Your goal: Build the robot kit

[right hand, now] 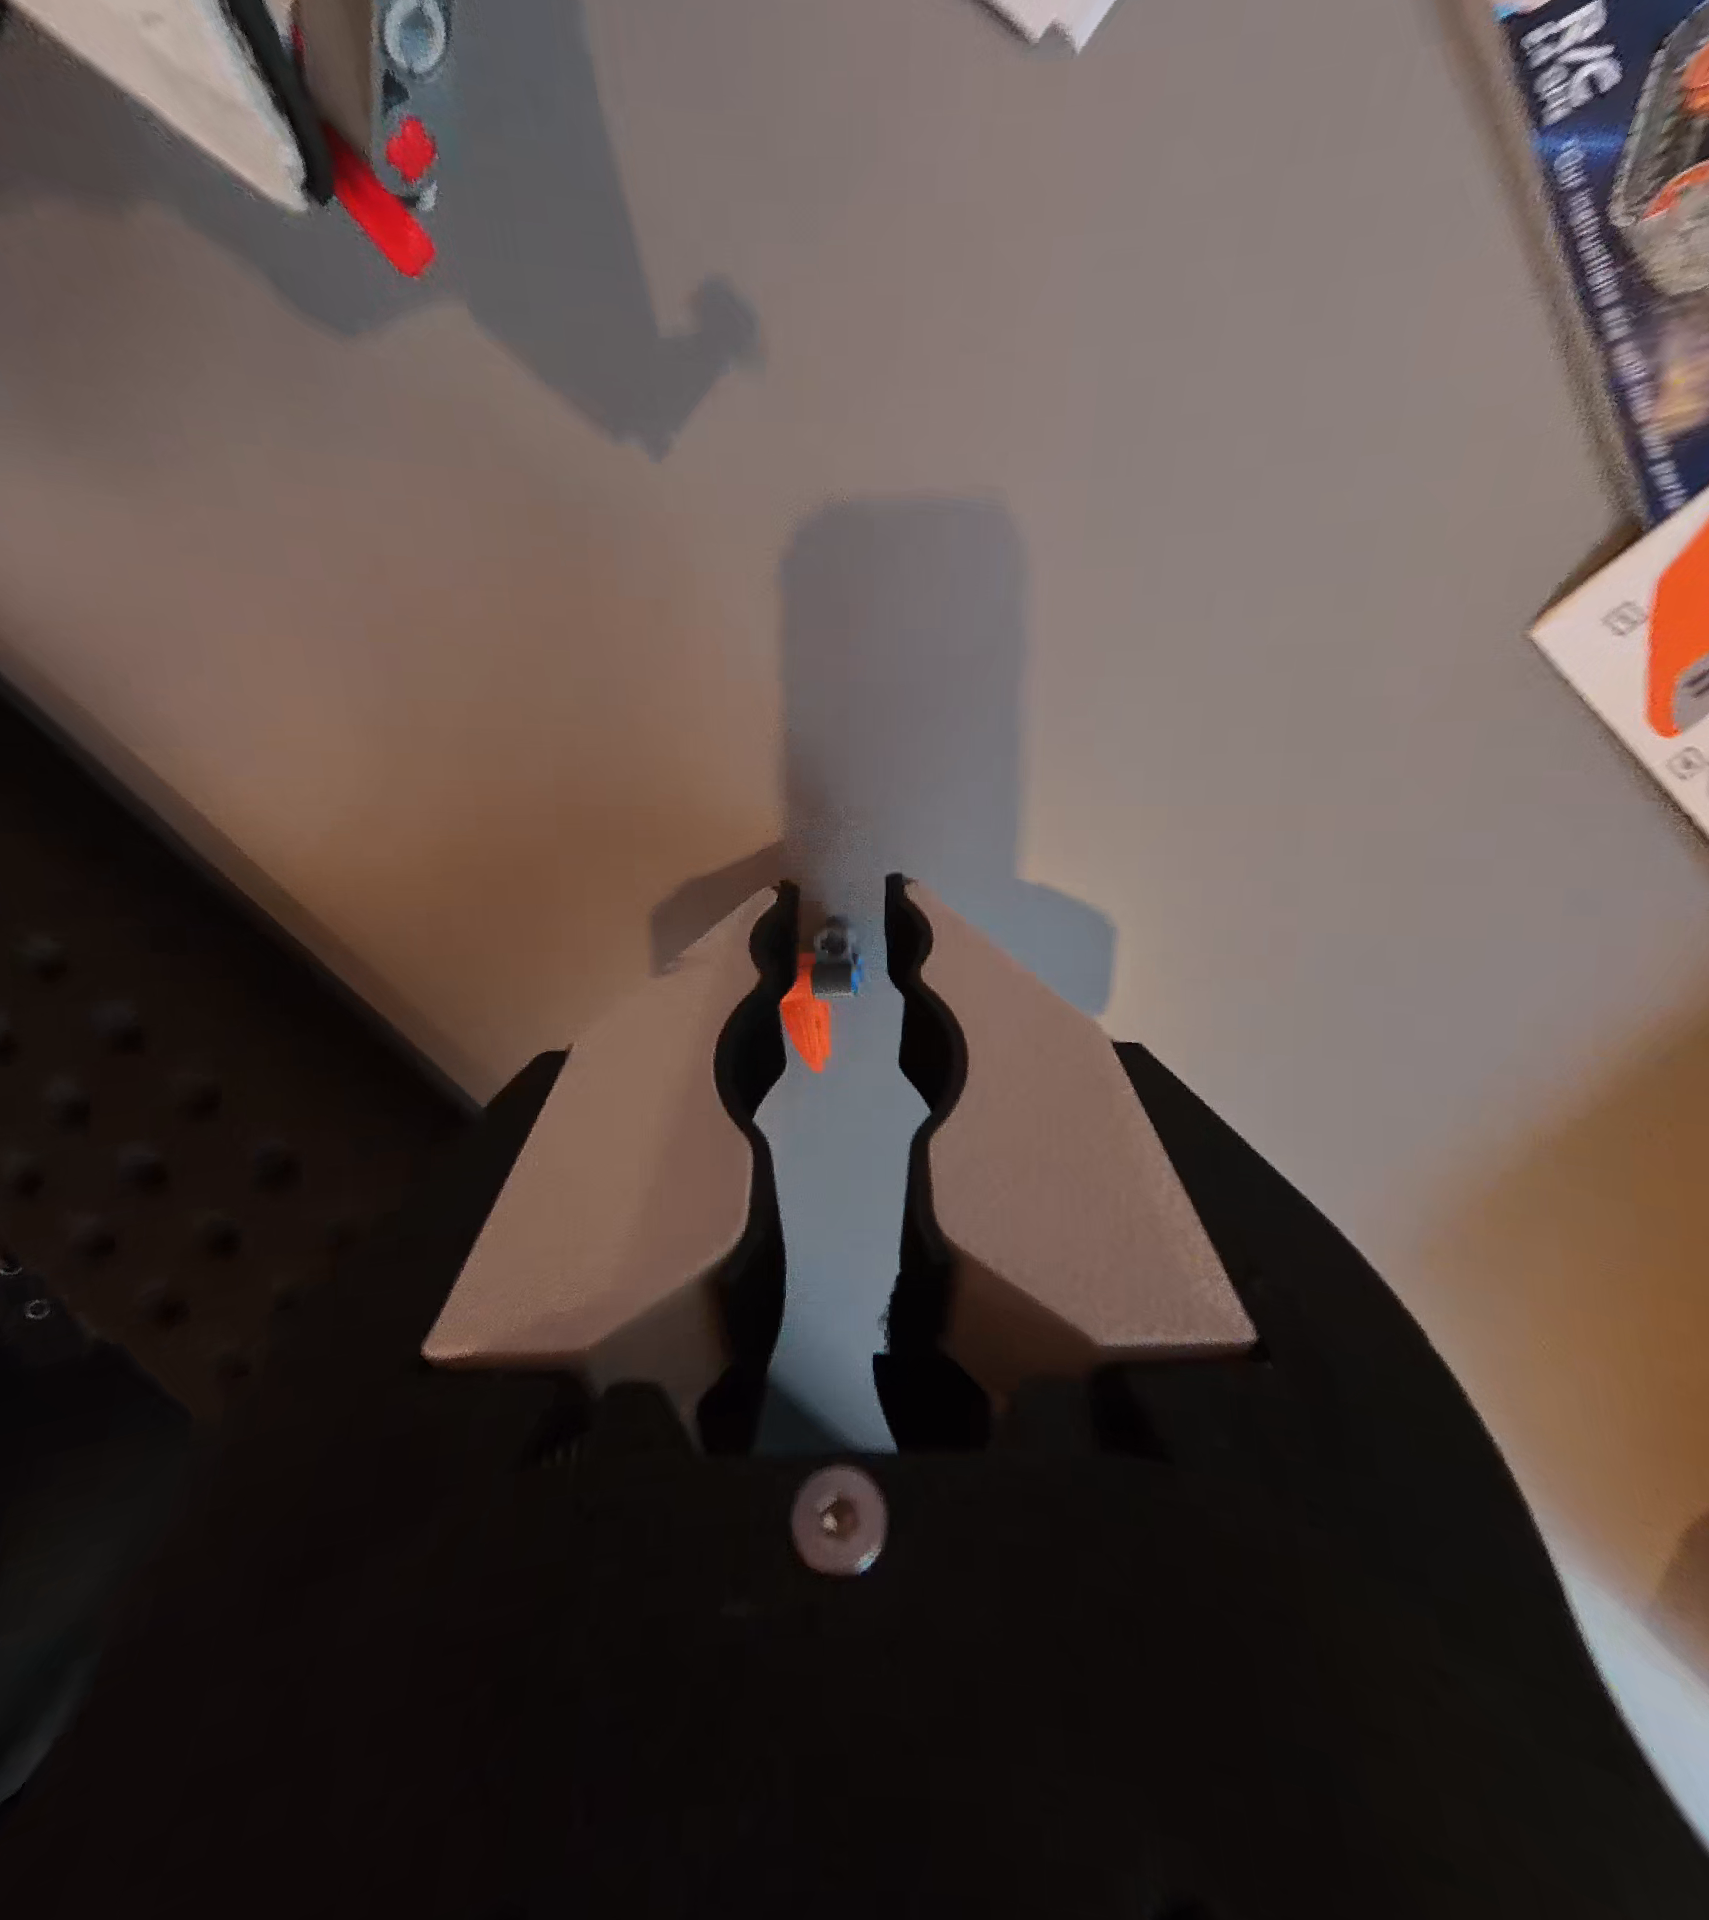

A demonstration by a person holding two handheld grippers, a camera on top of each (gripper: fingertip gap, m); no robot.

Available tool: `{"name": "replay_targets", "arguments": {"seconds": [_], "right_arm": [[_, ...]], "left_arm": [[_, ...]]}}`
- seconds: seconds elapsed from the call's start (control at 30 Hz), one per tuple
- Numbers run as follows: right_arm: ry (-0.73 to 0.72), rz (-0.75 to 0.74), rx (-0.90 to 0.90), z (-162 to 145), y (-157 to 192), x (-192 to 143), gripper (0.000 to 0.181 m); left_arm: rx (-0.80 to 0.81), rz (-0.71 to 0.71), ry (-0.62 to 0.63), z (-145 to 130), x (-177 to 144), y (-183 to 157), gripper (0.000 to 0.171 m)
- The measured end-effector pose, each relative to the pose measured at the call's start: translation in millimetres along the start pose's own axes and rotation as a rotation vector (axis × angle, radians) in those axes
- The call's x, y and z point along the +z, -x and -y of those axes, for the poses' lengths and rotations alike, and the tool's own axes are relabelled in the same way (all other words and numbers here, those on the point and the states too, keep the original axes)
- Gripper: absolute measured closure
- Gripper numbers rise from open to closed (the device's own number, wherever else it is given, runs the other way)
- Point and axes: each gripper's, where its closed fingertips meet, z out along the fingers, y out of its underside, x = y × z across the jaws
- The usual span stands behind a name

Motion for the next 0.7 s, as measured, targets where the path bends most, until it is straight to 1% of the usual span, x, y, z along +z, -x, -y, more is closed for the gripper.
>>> {"name": "replay_targets", "arguments": {"seconds": [0.1, 0.17, 0.23, 0.27, 0.33, 0.37, 0.47, 0.6, 0.7], "right_arm": [[-0.066, 0.017, -0.035, 3.7, -2.9, -13.4, 0.168], [-0.045, 0.018, -0.018, 0.9, -6.7, -16.4, 0.170], [-0.023, 0.031, -0.034, 1.8, -2.0, -14.1, 0.172], [0.010, 0.024, -0.045, -0.3, 0.3, -11.8, 0.172], [0.084, -0.026, -0.073, -5.9, -0.3, -7.9, 0.171], [0.096, -0.038, -0.077, -5.7, 0.6, -6.5, 0.171], [0.112, -0.046, -0.060, -5.9, 3.0, -1.0, 0.170], [0.156, -0.062, -0.050, -14.9, 1.6, 5.9, 0.171], [0.140, -0.074, -0.054, -14.6, 2.2, 5.1, 0.171]], "left_arm": [[-0.013, -0.014, -0.022, 3.2, -2.5, -0.5, 0.166], [-0.014, -0.015, -0.026, 3.9, -3.3, -0.3, 0.166], [-0.011, -0.011, -0.021, 3.4, -3.2, -0.3, 0.166], [-0.009, -0.010, -0.019, 3.2, -3.1, -0.7, 0.166], [-0.004, -0.005, -0.022, 3.5, -3.6, -1.0, 0.166], [-0.005, -0.006, -0.025, 3.7, -4.1, -1.2, 0.166], [-0.013, -0.008, -0.034, 4.5, -5.6, -0.3, 0.166], [-0.009, -0.012, -0.033, 5.2, -6.0, -1.8, 0.166], [-0.004, -0.018, -0.035, 5.9, -5.8, -3.5, 0.166]]}}
